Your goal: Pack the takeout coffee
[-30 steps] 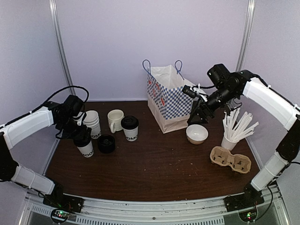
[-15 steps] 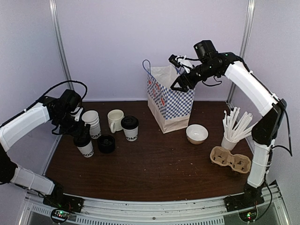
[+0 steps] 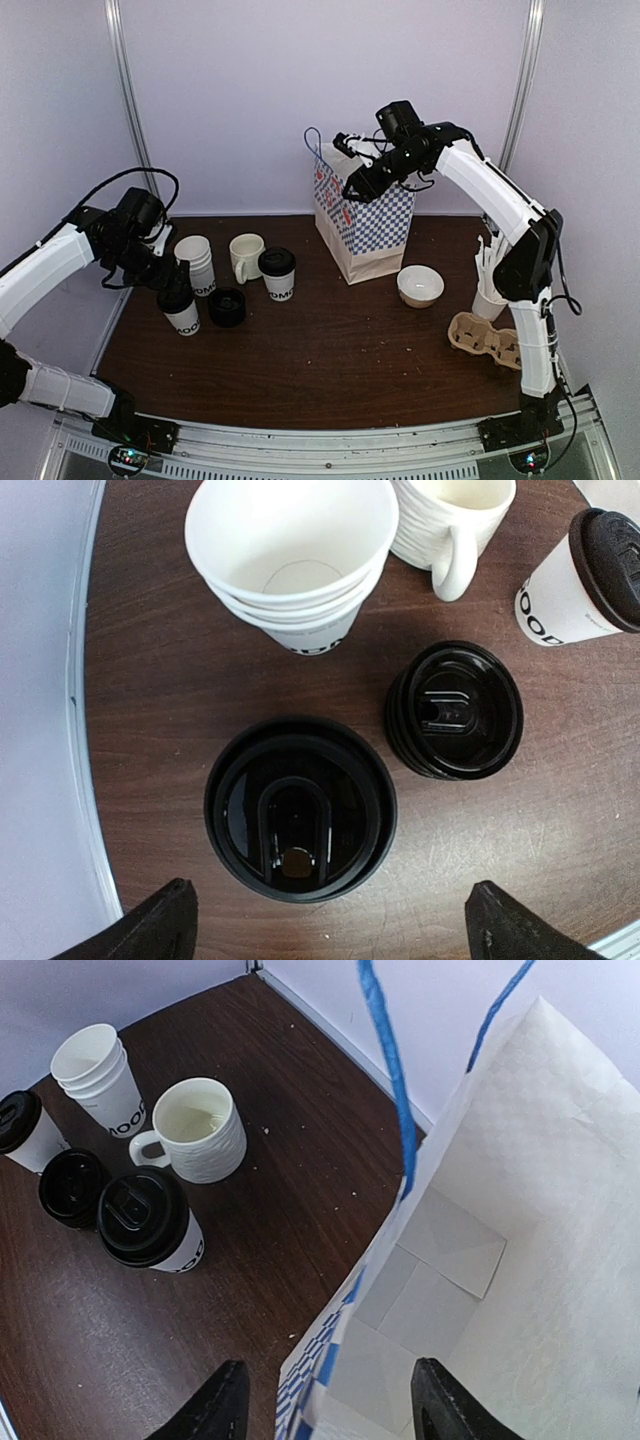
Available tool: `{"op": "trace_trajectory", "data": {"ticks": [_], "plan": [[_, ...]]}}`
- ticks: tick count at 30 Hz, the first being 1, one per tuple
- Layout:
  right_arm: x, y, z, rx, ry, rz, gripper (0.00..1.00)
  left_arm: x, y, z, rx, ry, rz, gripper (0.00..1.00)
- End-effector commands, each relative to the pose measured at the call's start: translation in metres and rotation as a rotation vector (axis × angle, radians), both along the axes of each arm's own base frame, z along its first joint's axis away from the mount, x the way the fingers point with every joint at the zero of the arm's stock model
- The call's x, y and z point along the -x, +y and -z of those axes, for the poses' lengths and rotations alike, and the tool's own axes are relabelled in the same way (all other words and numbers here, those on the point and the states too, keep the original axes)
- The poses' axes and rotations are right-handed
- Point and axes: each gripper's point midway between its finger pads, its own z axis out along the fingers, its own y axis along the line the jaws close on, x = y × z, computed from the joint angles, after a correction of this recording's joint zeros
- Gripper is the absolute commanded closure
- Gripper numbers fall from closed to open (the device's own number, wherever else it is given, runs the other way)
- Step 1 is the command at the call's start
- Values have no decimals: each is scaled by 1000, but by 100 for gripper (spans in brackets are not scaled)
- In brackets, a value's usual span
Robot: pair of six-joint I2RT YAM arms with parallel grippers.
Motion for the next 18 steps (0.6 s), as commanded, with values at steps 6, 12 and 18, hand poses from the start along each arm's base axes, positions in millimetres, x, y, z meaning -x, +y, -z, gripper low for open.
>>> {"op": "trace_trajectory", "data": {"ticks": [6,12,18], "plan": [[37,18,-7,66,-13,-61,68,1,-5,0,48,-8,1,2],[46,19,-23,88,-67,-39,88,3,-5,2,53,-3,2,2],[54,13,-42,125,-136,-13,100,5,-5,0,58,-14,5,2]]}}
